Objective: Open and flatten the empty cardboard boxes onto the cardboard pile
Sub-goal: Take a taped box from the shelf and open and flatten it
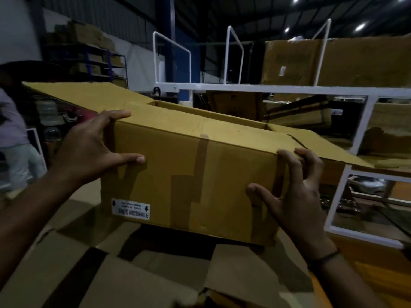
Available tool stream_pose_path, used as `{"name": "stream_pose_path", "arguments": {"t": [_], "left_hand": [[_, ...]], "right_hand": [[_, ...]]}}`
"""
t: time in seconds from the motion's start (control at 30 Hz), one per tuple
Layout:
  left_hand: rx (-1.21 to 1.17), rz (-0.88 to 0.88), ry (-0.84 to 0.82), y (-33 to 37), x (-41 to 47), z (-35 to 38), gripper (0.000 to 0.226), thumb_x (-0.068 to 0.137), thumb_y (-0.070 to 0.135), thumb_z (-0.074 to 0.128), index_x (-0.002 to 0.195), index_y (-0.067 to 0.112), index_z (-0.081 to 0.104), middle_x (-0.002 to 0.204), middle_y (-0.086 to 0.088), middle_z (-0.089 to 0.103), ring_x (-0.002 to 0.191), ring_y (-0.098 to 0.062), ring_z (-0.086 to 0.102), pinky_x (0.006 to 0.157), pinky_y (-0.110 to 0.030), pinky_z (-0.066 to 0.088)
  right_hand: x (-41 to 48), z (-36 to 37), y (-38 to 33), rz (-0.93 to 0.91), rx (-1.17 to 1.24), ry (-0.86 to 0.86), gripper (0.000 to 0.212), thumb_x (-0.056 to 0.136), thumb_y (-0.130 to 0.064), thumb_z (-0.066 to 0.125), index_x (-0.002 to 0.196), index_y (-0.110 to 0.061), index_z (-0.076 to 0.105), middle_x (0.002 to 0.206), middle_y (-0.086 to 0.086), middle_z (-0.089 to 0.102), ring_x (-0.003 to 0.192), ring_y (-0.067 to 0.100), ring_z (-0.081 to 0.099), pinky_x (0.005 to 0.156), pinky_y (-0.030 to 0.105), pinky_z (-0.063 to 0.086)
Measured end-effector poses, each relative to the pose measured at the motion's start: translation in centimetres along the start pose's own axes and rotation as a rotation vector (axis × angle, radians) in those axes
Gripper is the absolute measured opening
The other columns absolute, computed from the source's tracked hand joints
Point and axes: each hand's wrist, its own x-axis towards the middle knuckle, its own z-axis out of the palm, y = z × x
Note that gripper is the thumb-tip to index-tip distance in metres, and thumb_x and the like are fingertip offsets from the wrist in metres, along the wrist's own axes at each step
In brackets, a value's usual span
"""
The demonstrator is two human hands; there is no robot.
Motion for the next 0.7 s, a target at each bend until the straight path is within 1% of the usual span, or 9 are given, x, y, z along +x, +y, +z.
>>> {"name": "stream_pose_path", "arguments": {"t": [0.07,0.17,0.23,0.33,0.4,0.53,0.6,0.7], "left_hand": [[-0.01,0.001,-0.016,-1.6,0.2,0.0,0.1,0.053,0.061,0.08,0.144,0.04,0.042,0.141,-0.018,0.056,0.122,-0.038,0.058,0.087,-0.056,0.056],[-0.004,0.004,-0.025,-3.6,0.4,0.1,0.098,0.053,0.064,0.077,0.141,0.043,0.04,0.144,-0.016,0.055,0.123,-0.038,0.057,0.086,-0.059,0.057],[0.003,-0.015,-0.031,-4.8,0.6,0.3,0.099,0.053,0.065,0.078,0.142,0.043,0.041,0.145,-0.014,0.054,0.123,-0.038,0.057,0.085,-0.06,0.057],[0.006,-0.033,-0.038,-6.8,0.6,0.9,0.102,0.053,0.065,0.079,0.146,0.037,0.045,0.146,-0.013,0.054,0.124,-0.037,0.057,0.085,-0.059,0.058],[-0.011,-0.027,-0.041,-8.0,0.4,1.3,0.101,0.054,0.063,0.079,0.146,0.038,0.043,0.147,-0.013,0.053,0.126,-0.036,0.056,0.088,-0.057,0.057],[-0.034,-0.011,-0.043,-10.6,0.4,1.0,0.101,0.056,0.056,0.083,0.147,0.037,0.043,0.145,-0.014,0.054,0.124,-0.037,0.057,0.086,-0.055,0.058],[-0.029,0.019,-0.04,-12.2,0.7,0.5,0.098,0.056,0.053,0.084,0.144,0.041,0.041,0.144,-0.016,0.055,0.123,-0.038,0.058,0.086,-0.053,0.057],[-0.077,0.053,-0.021,-14.8,0.8,0.0,0.095,0.057,0.046,0.088,0.138,0.047,0.039,0.146,-0.017,0.054,0.128,-0.036,0.055,0.092,-0.05,0.054]], "right_hand": [[-0.2,1.6,-0.4,0.003,0.005,-0.002,0.089,0.074,-0.051,0.083,0.147,-0.019,0.043,0.156,0.017,0.022,0.141,0.036,0.032,0.096,0.044,0.047],[-0.5,3.5,-0.5,0.025,0.011,-0.017,0.09,0.074,-0.052,0.082,0.148,-0.021,0.042,0.157,0.016,0.02,0.14,0.032,0.029,0.09,0.05,0.055],[-0.3,4.6,-0.7,0.038,0.032,-0.022,0.089,0.074,-0.052,0.081,0.147,-0.022,0.042,0.158,0.015,0.02,0.142,0.035,0.03,0.088,0.055,0.058],[0.0,6.1,-1.3,0.029,0.026,-0.034,0.087,0.074,-0.051,0.081,0.146,-0.024,0.041,0.157,0.015,0.02,0.143,0.039,0.03,0.084,0.058,0.06],[0.1,6.7,-1.8,0.029,0.004,-0.051,0.086,0.074,-0.051,0.081,0.146,-0.027,0.039,0.158,0.015,0.019,0.144,0.04,0.03,0.083,0.06,0.06],[-0.2,8.0,-3.8,0.028,-0.026,-0.039,0.087,0.074,-0.053,0.082,0.145,-0.029,0.038,0.158,0.015,0.02,0.141,0.039,0.035,0.08,0.055,0.062],[-0.2,8.8,-5.3,0.026,-0.047,-0.033,0.088,0.074,-0.054,0.082,0.146,-0.028,0.038,0.157,0.016,0.02,0.14,0.038,0.035,0.085,0.049,0.06],[-0.7,10.4,-7.9,0.026,-0.075,-0.02,0.088,0.075,-0.05,0.084,0.146,-0.026,0.038,0.157,0.017,0.021,0.141,0.038,0.033,0.092,0.043,0.053]]}}
